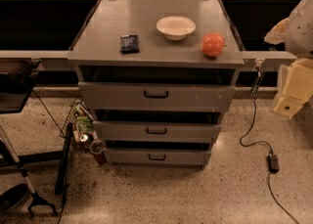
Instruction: Open top drawer
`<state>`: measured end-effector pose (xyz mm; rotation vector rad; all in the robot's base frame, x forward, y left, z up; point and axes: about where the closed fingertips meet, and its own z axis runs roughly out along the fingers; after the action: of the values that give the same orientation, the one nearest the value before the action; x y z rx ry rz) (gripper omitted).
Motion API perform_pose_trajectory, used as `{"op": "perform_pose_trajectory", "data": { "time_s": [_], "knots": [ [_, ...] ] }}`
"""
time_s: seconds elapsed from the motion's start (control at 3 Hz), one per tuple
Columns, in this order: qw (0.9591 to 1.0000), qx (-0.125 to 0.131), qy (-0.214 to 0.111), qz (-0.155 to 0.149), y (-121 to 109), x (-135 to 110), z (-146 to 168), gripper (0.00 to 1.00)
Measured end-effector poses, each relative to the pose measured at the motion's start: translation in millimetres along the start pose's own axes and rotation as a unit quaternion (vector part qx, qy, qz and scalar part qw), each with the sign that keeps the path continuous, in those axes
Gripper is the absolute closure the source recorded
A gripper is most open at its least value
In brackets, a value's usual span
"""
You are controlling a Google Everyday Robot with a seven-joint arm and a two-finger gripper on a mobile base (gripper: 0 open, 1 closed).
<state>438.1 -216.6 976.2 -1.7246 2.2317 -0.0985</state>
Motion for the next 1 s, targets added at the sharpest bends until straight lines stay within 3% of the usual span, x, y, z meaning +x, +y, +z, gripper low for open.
{"op": "perform_pose_trajectory", "data": {
  "time_s": [0.67,1.0],
  "knots": [
    [0.9998,0.0,-0.017,-0.007,4,-10,13,0.0],
    [0.998,-0.018,-0.052,-0.031,15,-42,60,0.0]
  ]
}}
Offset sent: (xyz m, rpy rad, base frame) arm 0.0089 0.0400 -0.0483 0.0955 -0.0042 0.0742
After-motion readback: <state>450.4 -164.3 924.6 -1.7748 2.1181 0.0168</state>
